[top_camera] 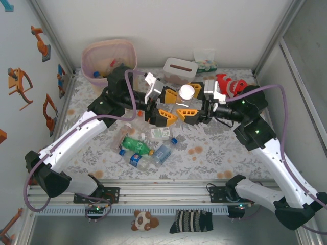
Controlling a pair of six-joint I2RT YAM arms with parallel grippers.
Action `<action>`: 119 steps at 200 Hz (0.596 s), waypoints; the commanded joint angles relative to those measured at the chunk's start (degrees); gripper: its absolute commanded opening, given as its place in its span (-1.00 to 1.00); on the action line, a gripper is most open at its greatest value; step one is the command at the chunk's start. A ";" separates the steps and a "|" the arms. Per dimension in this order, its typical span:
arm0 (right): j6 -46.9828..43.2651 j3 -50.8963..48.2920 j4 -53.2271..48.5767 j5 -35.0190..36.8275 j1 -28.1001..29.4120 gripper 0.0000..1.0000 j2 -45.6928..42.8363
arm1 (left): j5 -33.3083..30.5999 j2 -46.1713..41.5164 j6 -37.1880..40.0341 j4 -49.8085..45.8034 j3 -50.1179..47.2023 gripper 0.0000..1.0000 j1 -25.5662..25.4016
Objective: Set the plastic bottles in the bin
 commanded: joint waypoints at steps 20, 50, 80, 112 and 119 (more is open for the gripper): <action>-1.03 0.64 -0.05 2.27 0.05 -0.18 -0.61 | 1.39 -0.76 0.67 1.45 0.26 0.29 -0.57; -1.70 0.77 -1.63 2.69 0.00 0.09 -1.44 | -0.46 -1.12 2.41 -0.62 0.47 0.24 -0.51; -2.10 0.61 -3.95 3.20 0.05 0.56 -2.67 | -4.44 -2.09 4.61 -3.26 0.47 0.20 -0.22; -2.68 0.08 -6.53 5.82 0.05 0.67 -4.55 | -8.98 -3.77 5.08 -3.65 -0.26 0.19 1.06; -3.09 -0.09 -7.05 6.27 0.05 0.67 -4.88 | -10.26 -4.30 5.03 -3.20 -0.70 0.19 1.41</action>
